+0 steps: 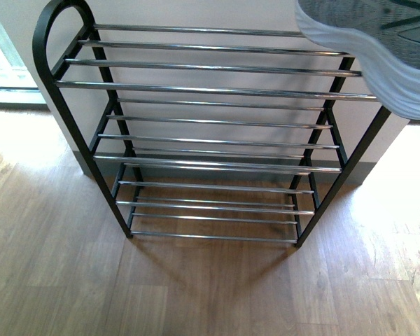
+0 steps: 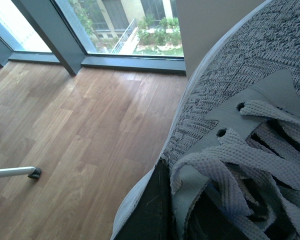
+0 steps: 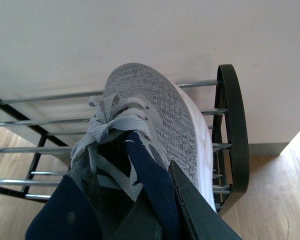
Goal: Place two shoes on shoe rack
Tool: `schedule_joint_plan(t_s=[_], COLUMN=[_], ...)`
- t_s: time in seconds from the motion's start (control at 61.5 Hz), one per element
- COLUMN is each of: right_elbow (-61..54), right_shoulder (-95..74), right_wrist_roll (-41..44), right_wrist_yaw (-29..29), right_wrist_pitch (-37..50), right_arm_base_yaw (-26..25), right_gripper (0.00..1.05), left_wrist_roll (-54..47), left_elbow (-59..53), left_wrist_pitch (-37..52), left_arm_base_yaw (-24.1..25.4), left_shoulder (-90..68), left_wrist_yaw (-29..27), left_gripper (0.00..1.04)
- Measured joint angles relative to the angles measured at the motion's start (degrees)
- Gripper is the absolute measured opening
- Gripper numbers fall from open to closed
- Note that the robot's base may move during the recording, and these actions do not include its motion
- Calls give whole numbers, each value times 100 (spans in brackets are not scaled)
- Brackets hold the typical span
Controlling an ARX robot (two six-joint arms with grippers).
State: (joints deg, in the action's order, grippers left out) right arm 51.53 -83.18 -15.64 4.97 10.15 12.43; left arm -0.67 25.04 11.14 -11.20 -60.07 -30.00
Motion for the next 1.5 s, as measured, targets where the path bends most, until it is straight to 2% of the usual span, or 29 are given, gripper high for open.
schedule_joint_plan(t_s=[0.228,0.342,0.472,0.732,0.927,1.074,1.204,1.269,1.497], right_elbow=[1556,2214,2428,2457,2387,2457,2490,2490,2483], right_shoulder=[-1733,-2321,-2621,-2664,-2662,-2614,-2459,-2343,-2221], right_wrist_roll=[-702,-1196,-1666,-1821,-1917,-2280,-2286,-2280,-2236], right_wrist_yaw=[595,811,850,743,511,-66,-807,-894,-901], right_wrist_pitch=[-407,-907,-935,-905,-953,-1449,-1784,-1788,-1766], right_arm_base_yaw=[-70,-330,-597,-590,-575,-706,-848,-883,-892], right_gripper=[1,1,1,1,33,65,86,96,95], left_wrist_roll=[0,0,0,0,0,0,0,0,0], left_elbow=[0,0,0,0,0,0,0,0,0], left_wrist_pitch=[0,0,0,0,0,0,0,0,0], left_arm_base_yaw=[0,0,0,0,0,0,0,0,0], left_shoulder=[0,0,0,0,0,0,0,0,0], left_wrist_yaw=[0,0,0,-2,-2,-2,0,-2,-2], left_gripper=[1,1,1,1,1,1,1,1,1])
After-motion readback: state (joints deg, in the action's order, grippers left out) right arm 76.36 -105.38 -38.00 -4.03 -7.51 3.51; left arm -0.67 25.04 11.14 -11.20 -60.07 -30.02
